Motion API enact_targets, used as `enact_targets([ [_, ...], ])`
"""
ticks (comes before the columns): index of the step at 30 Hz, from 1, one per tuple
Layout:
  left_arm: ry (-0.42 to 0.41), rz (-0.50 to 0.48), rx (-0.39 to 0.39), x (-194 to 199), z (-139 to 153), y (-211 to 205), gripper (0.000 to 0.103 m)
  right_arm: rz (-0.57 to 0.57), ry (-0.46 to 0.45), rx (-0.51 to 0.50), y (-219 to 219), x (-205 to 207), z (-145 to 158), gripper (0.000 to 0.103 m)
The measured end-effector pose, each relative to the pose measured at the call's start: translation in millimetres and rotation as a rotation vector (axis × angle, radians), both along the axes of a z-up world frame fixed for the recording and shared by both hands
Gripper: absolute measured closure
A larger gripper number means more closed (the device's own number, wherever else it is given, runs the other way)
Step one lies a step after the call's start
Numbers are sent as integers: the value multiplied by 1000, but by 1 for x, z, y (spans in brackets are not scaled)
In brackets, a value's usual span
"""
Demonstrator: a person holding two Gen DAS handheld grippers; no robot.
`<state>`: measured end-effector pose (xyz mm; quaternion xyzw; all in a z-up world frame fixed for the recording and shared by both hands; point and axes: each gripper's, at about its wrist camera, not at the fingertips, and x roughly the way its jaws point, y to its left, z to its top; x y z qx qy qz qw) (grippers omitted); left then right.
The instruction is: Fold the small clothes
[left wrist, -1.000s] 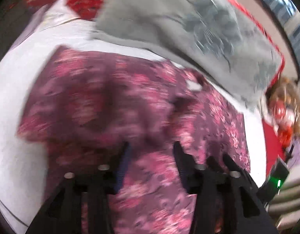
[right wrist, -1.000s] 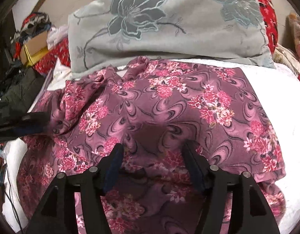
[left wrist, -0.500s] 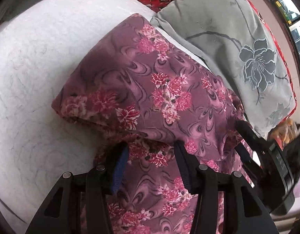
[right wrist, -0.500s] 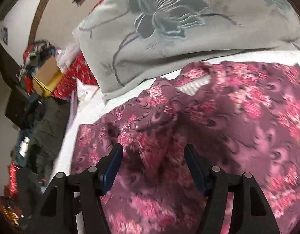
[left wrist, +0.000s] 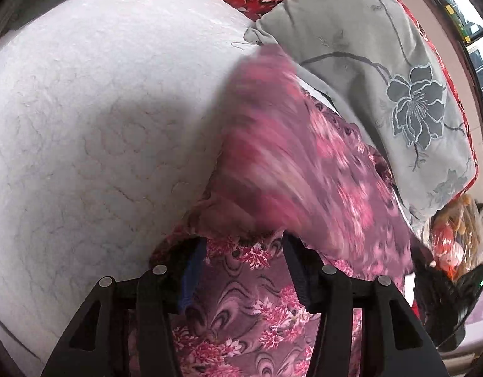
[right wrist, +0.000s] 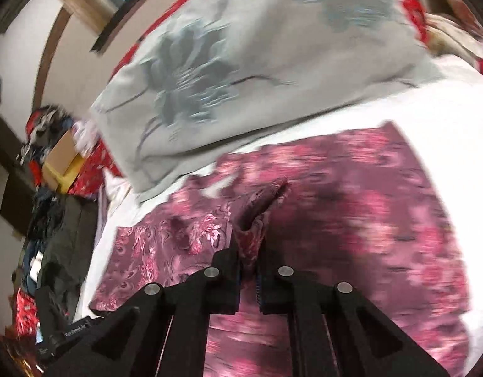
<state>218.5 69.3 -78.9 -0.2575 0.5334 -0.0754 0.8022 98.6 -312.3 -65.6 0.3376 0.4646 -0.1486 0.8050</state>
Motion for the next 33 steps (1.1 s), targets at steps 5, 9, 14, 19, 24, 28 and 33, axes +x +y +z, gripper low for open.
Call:
enact_targets([
  [5, 14, -3, -1, 0, 1, 0, 53, -86, 21, 59, -31, -37, -10, 96],
  [9, 10, -12, 11, 1, 1, -3, 53, -168, -2, 150, -47, -56, -17, 84],
  [14, 16, -12, 36, 3, 2, -9, 51, -160, -7, 190, -49, -34, -25, 56],
  [19, 19, -34, 44, 5, 1, -11, 51, -68, -20, 65, -44, -8, -8, 98],
  [24, 12, -54, 84, 7, -1, -17, 51, -211, 7, 10, -77, -37, -11, 97],
  [28, -8, -91, 139, 0, 4, -26, 55, -197, 102, 31, -82, -56, -26, 94],
  [33, -100, -187, 129, -24, 33, -47, 56, -178, -46, -59, -75, -72, 21, 89],
])
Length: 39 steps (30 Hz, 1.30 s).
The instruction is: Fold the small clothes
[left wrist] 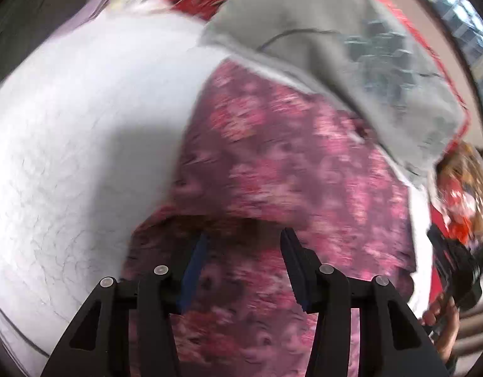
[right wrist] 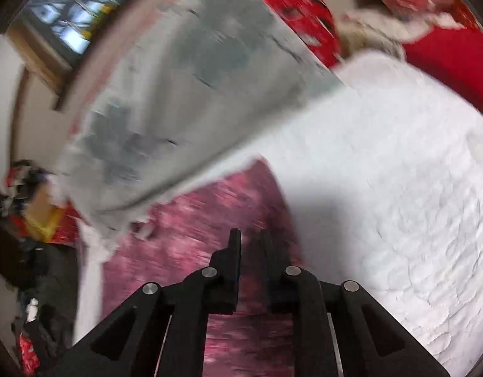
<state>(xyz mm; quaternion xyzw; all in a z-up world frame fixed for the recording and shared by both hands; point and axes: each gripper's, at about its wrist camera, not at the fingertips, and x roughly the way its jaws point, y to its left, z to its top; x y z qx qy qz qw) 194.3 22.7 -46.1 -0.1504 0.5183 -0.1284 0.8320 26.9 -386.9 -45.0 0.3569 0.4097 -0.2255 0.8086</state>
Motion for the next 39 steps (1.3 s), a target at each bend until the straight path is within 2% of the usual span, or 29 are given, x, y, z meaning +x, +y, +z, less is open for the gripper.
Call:
enact_targets([
  [2, -62, -16, 55, 1, 10, -14, 53, 66, 14, 6, 7, 7, -2, 86],
  [3, -60, -24, 79, 5, 8, -20, 49, 103, 52, 3, 12, 11, -11, 83],
  [4, -31, -25, 108, 12, 2, -25, 50, 133, 101, 17, 15, 13, -22, 79],
  [5, 14, -28, 124, 18, -7, -28, 51, 170, 190, 61, 18, 17, -41, 75],
  [6, 81, -42, 129, 25, -20, -31, 51, 185, 224, 59, 21, 17, -48, 80],
  [7, 126, -47, 132, 27, -28, -32, 53, 185, 193, 21, 23, 15, -40, 80],
  [8, 98, -46, 132, 23, -26, -32, 53, 191, 191, 18, 24, 15, -32, 74],
  [11, 87, -79, 152, 11, -25, -36, 51, 237, 139, 77, 28, 2, -17, 75],
  [13, 83, -104, 187, 1, -27, -39, 51, 284, 193, 67, 37, -7, -20, 69],
  [14, 78, -125, 211, -5, -27, -40, 50, 306, 278, 59, 42, -15, -29, 69],
  [15, 80, -141, 226, -9, -26, -40, 50, 328, 319, 68, 45, -23, -36, 68],
  [17, 101, -190, 263, -21, -23, -38, 50, 353, 285, 27, 55, -40, -25, 69],
  [19, 127, -234, 272, -36, -20, -30, 50, 354, 314, 53, 60, -57, -20, 69],
  [22, 180, -262, 236, -59, -14, -6, 50, 346, 326, 95, 65, -87, -8, 68],
  [27, 228, -231, 180, -113, -8, 60, 50, 327, 362, 108, 71, -145, 20, 65],
  [29, 256, -215, 128, -132, -9, 83, 49, 309, 331, 152, 71, -158, 27, 65],
  [31, 309, -208, 53, -153, -13, 106, 49, 291, 330, 183, 72, -187, 34, 52],
  [32, 336, -205, 26, -165, -17, 113, 49, 287, 343, 205, 74, -201, 33, 43],
  [36, 367, -221, -4, -196, -19, 125, 49, 251, 386, 330, 81, -260, 12, 43],
  [39, 368, -232, -24, -205, -15, 126, 46, 172, 325, 460, 83, -284, -11, 43],
])
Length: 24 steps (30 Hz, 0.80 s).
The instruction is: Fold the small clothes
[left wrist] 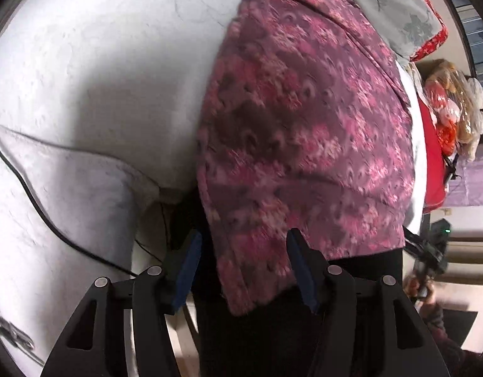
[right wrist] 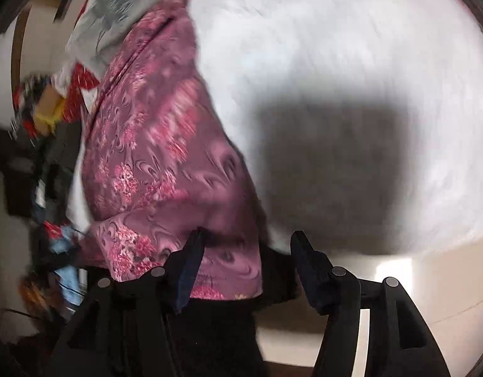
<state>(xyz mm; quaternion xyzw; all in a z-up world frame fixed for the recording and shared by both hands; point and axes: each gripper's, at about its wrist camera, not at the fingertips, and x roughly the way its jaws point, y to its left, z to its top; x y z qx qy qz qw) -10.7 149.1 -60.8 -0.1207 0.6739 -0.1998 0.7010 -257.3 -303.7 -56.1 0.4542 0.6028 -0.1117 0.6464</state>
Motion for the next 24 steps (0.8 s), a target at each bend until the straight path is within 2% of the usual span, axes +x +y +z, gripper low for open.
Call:
enact_targets([
  [3, 11, -4, -27, -3, -5, -7, 45, -91, -55, 105, -1, -10, -18, 43],
  [5, 6, 3, -36, -5, -8, -12, 51, -119, -94, 173, 0, -12, -26, 45],
  [6, -16, 11, -32, -7, -7, -14, 68, -116, -130, 208, 2, -11, -25, 53],
  [7, -35, 9, -35, -8, -5, -17, 90, -105, -159, 227, 4, -11, -20, 59],
  [9, -29, 21, -72, -10, -2, -16, 92, -33, -226, 217, 9, -6, -3, 95],
  [11, -40, 46, -103, -9, 4, -14, 93, 60, -262, 170, 14, 0, 19, 96],
  [14, -72, 75, -152, -1, 18, -13, 93, 97, -334, 126, 10, 7, 53, 97],
  [19, -135, 124, -234, 21, 41, -12, 93, 50, -511, 79, -5, 35, 101, 97],
  [24, -196, 198, -276, 55, 57, -1, 93, -24, -568, 52, -16, 78, 110, 97],
])
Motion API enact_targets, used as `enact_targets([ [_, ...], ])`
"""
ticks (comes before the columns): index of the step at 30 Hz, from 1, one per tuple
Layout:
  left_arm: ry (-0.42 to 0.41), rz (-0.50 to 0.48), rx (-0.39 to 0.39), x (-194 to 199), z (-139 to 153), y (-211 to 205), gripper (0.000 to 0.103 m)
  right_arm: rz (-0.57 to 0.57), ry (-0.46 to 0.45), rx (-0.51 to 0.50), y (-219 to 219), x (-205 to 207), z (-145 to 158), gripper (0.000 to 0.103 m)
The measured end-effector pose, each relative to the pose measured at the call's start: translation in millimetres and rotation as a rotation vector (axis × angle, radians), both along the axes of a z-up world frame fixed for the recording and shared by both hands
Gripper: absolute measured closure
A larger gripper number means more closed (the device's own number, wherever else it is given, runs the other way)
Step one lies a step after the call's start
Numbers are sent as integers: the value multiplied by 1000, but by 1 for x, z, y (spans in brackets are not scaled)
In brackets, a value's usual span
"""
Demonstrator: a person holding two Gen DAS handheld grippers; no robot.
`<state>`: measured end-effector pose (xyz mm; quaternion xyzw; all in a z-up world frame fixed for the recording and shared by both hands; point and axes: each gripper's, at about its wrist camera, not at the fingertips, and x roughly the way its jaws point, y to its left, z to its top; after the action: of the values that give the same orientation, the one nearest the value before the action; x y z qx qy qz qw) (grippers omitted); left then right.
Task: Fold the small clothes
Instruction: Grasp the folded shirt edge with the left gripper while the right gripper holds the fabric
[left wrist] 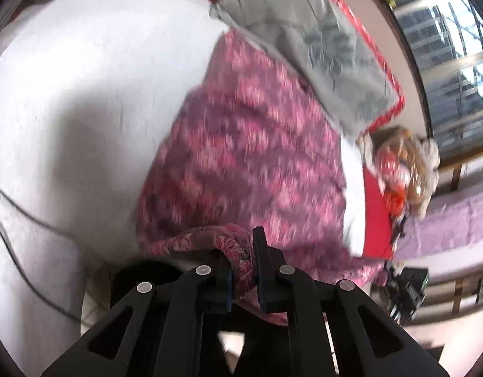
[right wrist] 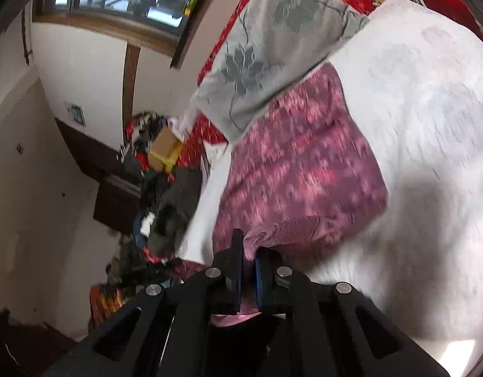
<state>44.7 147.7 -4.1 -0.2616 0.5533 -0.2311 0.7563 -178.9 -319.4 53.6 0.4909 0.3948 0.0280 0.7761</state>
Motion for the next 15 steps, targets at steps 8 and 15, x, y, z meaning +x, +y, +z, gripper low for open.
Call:
enact_targets([
  [8, -65, 89, -17, 60, 15, 0, 93, -143, 17, -5, -40, 62, -13, 97],
  [15, -63, 131, -10, 135, 10, -32, 93, -231, 51, 6, -68, 119, -40, 97],
])
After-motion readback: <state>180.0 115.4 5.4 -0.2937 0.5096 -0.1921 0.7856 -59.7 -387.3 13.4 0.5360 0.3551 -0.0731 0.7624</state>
